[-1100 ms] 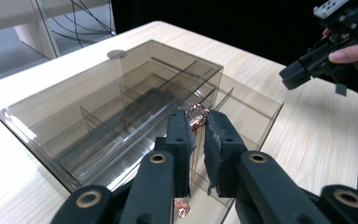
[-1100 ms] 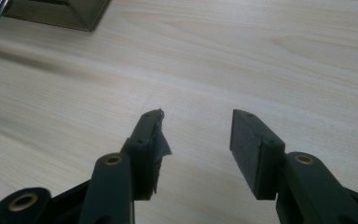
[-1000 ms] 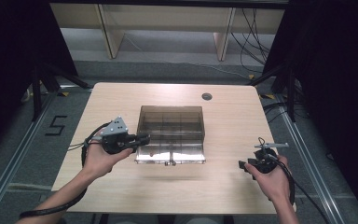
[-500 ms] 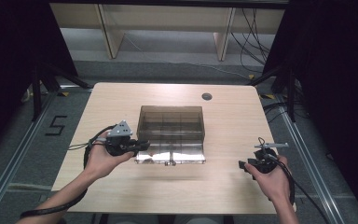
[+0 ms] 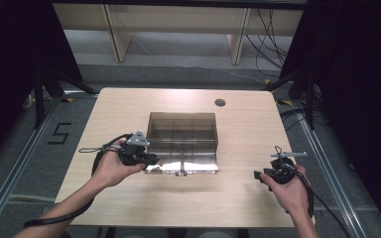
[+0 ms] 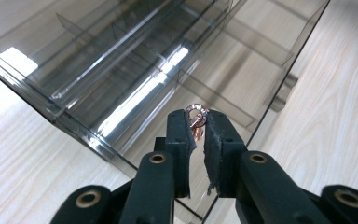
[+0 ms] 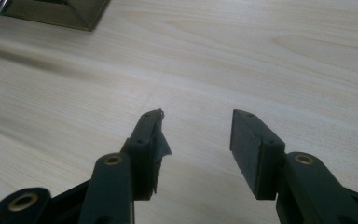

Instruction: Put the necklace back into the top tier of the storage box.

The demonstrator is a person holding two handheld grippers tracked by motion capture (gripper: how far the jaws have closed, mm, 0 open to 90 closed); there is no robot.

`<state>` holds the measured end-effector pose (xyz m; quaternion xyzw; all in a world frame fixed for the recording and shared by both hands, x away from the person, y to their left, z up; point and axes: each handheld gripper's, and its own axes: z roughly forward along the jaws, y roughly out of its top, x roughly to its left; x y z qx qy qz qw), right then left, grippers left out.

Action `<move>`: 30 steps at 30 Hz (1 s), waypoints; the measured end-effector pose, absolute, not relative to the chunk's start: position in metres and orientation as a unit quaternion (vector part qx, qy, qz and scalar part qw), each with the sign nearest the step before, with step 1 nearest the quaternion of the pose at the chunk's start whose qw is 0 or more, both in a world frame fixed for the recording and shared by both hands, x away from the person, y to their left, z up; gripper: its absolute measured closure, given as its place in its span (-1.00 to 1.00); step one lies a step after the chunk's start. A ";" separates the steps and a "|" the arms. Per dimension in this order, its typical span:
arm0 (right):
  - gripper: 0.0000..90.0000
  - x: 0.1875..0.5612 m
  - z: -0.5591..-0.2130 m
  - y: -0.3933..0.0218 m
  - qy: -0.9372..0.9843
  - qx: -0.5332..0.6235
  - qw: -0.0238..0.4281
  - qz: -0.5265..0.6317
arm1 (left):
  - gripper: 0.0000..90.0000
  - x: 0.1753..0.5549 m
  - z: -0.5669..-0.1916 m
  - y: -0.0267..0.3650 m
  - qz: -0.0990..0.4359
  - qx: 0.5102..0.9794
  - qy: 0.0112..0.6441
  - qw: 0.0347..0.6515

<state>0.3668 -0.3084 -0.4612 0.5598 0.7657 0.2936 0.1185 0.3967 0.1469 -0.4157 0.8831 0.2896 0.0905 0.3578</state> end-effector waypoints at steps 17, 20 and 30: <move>0.21 0.368 -0.460 -0.310 0.770 0.555 0.100 0.297 | 0.76 0.407 -0.421 0.137 0.072 0.912 0.279 0.292; 0.21 0.368 -0.460 -0.310 0.770 0.555 0.100 0.297 | 0.74 0.408 -0.422 0.135 0.069 0.909 0.284 0.295; 0.21 0.367 -0.460 -0.311 0.770 0.556 0.102 0.296 | 0.27 0.405 -0.416 0.146 0.076 0.874 0.312 0.363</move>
